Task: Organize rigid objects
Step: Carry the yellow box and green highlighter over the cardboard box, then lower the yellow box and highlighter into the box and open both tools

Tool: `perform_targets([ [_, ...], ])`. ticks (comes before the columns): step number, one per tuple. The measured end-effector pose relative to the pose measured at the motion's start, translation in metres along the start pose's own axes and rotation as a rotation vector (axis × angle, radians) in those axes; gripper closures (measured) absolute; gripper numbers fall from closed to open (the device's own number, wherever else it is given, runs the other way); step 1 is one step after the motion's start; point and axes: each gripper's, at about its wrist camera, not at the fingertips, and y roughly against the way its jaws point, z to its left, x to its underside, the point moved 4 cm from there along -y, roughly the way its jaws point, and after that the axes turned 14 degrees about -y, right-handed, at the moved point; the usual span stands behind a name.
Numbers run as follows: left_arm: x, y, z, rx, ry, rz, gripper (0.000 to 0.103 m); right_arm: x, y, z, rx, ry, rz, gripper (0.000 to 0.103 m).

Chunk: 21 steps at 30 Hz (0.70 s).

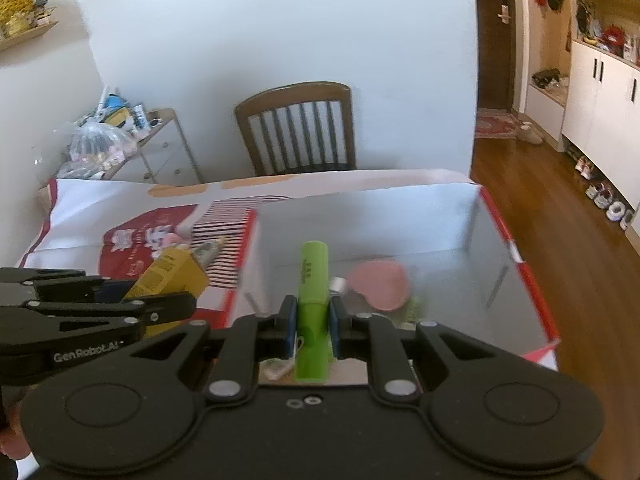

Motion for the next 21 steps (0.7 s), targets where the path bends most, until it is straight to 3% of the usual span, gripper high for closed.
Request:
perform_targets([
  [11,-0.019,-0.058,-0.044,-0.009,-0.020,0.077,0.072,-0.023,-0.021,-0.072,0.051,-0.018,0.005,0.088],
  [21,-0.026,-0.119,-0.067,0.016,-0.022,0.178,0.072,-0.030,-0.070,-0.096,0.077,0.024,0.093,0.088],
])
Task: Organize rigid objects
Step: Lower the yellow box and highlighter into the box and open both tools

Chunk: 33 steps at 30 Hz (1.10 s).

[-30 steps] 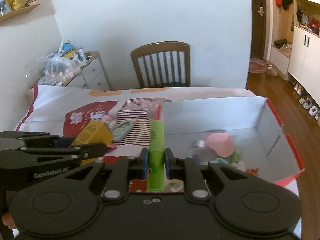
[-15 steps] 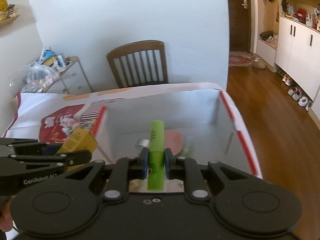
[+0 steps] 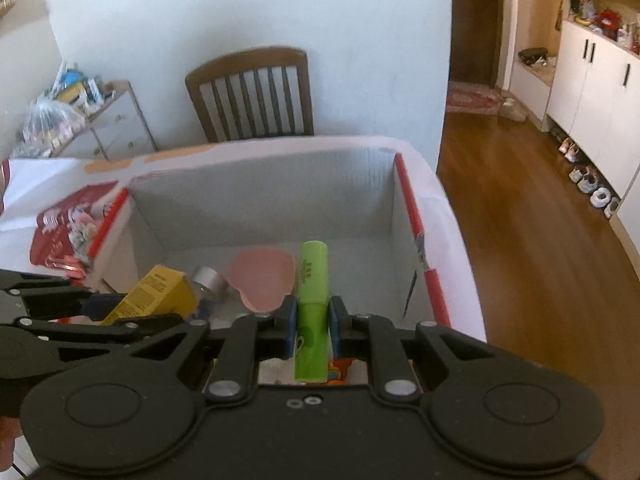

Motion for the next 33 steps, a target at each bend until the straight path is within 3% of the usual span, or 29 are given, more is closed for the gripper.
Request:
perform_targets([
  [8,-0.008,-0.035,-0.005,0.025,-0.001,0.078,0.072,0.008,-0.033,0.001,0.004,0.078,0.111,0.088],
  [21,-0.011,-0.060,-0.004,0.072,0.036,0.188,0.072,0.016,-0.053,0.001,0.026,0.147,0.208,0.088],
  [33,-0.010,-0.050,0.000,0.078,0.059,0.168,0.072,0.018,-0.044,-0.002,0.000,0.164,0.205,0.082],
])
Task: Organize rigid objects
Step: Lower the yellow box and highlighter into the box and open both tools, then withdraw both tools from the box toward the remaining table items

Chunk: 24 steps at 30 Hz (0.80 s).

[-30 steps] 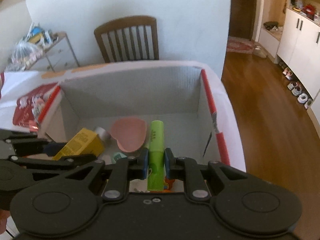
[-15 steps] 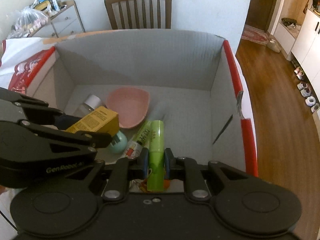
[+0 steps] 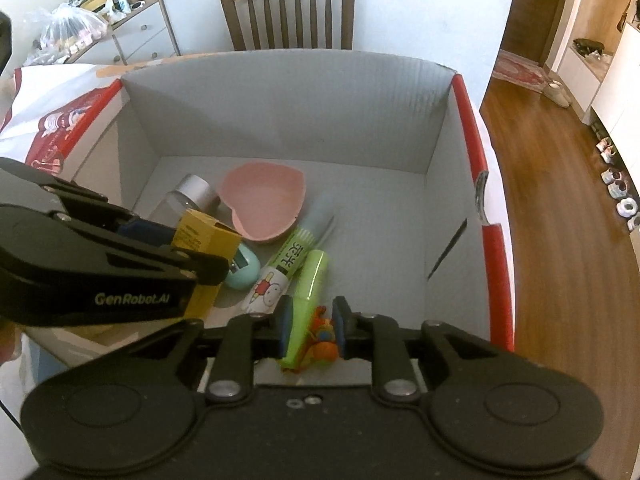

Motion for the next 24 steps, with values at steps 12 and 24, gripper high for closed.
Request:
perform_targets([
  [12,0.010,0.046,0.000,0.010,0.032,-0.086,0.072,0.003,0.033,0.002,-0.034,0.001,-0.061,0.077],
  [24,0.026,0.097,0.002,0.016,0.058,-0.191,0.072,0.008,0.068,0.015,-0.078,-0.013,-0.129,0.069],
])
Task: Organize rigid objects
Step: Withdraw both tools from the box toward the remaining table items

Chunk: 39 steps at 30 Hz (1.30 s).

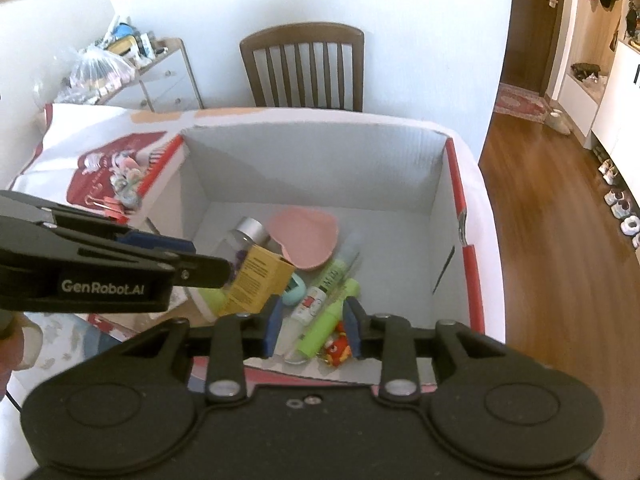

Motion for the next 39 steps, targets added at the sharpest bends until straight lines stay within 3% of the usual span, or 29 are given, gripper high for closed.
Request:
perform_targets([
  [2,0.002,0.009,0.001,-0.014,-0.006,-0.019,0.065,0.000,0.005,0.004,-0.006,-0.003,-0.008,0.068],
  [3,0.002,0.015,0.002,-0.022,-0.009,-0.032,0.052,0.000,0.007,0.005,-0.009,-0.005,-0.012,0.068],
  [5,0.004,0.025,0.003,-0.044,-0.010,-0.061,0.041,0.001,0.011,0.009,-0.016,-0.009,-0.020,0.066],
  [14,0.014,0.058,0.017,-0.090,-0.023,-0.123,0.040,0.006,0.031,0.028,-0.043,-0.009,-0.064,0.041],
  [17,0.020,0.067,0.023,-0.101,-0.036,-0.145,0.030,0.008,0.037,0.036,-0.044,-0.005,-0.084,0.030],
  [22,0.027,0.080,0.040,-0.115,-0.034,-0.171,0.030,0.011,0.043,0.055,-0.049,-0.003,-0.112,0.020],
  [32,0.056,0.110,0.090,-0.097,-0.030,-0.205,0.022,0.018,0.042,0.109,-0.076,-0.012,-0.150,0.005],
  [39,0.079,0.122,0.137,-0.078,-0.015,-0.208,0.017,0.019,0.030,0.155,-0.091,-0.021,-0.160,0.002],
])
